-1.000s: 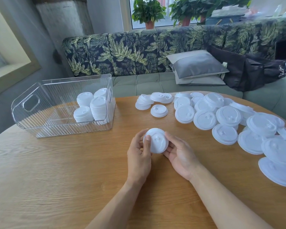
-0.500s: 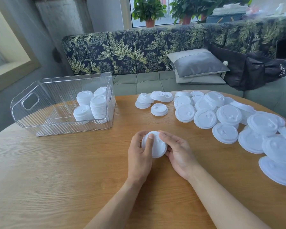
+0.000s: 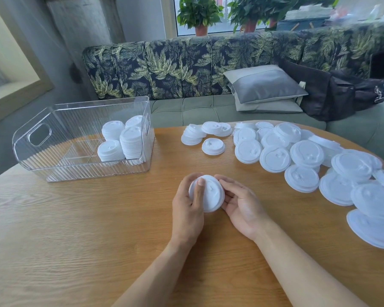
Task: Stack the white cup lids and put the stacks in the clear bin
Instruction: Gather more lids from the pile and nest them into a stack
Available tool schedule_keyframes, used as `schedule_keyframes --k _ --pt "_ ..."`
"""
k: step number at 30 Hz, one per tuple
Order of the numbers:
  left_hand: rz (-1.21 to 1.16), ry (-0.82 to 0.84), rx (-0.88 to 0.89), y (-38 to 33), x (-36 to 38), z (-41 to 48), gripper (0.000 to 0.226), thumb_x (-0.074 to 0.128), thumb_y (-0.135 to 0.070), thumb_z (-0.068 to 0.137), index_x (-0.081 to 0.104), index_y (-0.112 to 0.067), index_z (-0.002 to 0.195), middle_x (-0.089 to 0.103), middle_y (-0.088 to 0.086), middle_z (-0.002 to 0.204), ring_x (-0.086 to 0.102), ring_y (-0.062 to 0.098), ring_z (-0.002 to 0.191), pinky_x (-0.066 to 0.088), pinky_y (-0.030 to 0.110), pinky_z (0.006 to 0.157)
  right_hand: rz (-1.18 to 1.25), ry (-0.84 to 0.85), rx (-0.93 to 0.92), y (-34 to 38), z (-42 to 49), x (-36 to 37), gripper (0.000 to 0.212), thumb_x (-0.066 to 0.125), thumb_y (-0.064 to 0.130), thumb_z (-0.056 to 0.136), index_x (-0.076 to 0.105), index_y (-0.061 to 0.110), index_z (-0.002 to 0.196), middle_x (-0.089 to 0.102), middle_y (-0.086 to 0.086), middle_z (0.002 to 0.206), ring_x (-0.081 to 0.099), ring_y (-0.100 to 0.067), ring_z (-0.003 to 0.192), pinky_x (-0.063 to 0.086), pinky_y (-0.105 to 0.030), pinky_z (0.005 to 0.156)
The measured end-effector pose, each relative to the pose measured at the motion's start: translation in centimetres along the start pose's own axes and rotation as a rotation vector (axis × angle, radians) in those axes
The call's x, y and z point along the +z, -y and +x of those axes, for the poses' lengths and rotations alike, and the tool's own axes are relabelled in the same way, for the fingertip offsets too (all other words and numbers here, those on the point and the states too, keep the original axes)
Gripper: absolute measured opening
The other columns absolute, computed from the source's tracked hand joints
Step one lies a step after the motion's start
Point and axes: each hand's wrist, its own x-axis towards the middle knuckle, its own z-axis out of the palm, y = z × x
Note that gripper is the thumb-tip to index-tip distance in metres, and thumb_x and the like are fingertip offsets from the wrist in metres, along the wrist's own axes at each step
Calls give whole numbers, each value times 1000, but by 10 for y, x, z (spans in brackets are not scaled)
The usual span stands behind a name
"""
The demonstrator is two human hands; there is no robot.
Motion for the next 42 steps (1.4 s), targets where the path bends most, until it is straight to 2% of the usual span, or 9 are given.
schedule_keyframes --k 4,10,14,23,27,30,32,37,42 --pt "-1 -23 8 -1 1 0 23 52 -39 105 67 -26 117 73 -13 108 67 7 106 46 14 89 -21 33 -4 0 -1 0 21 71 14 85 82 8 101 77 -17 112 76 -21 94 62 -29 75" --pt "-28 2 -44 2 -3 2 21 59 -36 105 70 -26 120 75 -5 114 69 13 109 54 33 96 -106 46 -41 -1 -3 5 29 80 19 80 81 10 108 77 -15 112 74 -21 98 61 -27 79" --pt "-108 31 -137 1 -8 6 19 62 -27 105 77 -21 115 79 -5 110 71 13 109 53 31 95 -147 -18 -57 -3 -3 5 31 84 18 73 82 13 103 78 -13 106 75 -19 93 60 -25 75" --pt "-220 113 -264 0 -19 13 20 72 -29 98 79 -22 115 80 -5 112 72 8 109 53 20 90 -176 -102 -111 -10 1 5 17 75 12 90 80 9 106 78 -11 101 73 -18 92 58 -34 86" --pt "-322 150 -324 2 -24 16 24 75 -32 93 81 -18 111 80 5 108 75 13 101 57 24 80 -142 -86 -102 -7 1 5 36 82 20 77 75 9 111 77 -7 97 73 -15 89 59 -30 80" --pt "-368 98 -344 5 -24 18 38 77 -37 86 78 -12 115 80 7 110 74 17 102 56 38 89 -143 -64 -92 -6 -1 5 48 84 21 70 74 7 115 79 -10 99 75 -15 87 59 -24 73" --pt "-379 94 -341 5 -24 18 40 77 -38 85 77 -13 117 80 6 110 74 17 104 58 33 86 -123 -70 -86 -5 -1 4 47 83 20 71 74 5 115 79 -12 102 75 -15 88 59 -23 73" --pt "-105 192 -121 5 -17 7 64 85 -47 81 60 -34 139 72 -13 128 69 6 116 56 20 89 -2 -134 -92 -5 4 4 36 81 13 80 71 6 115 77 -16 106 74 -21 92 59 -32 82" --pt "378 238 197 9 -6 8 93 80 -52 80 28 -43 157 32 -26 153 37 -10 140 47 12 95 8 -186 -112 -5 9 8 21 80 12 87 73 11 107 78 -10 99 74 -17 82 56 -30 73"
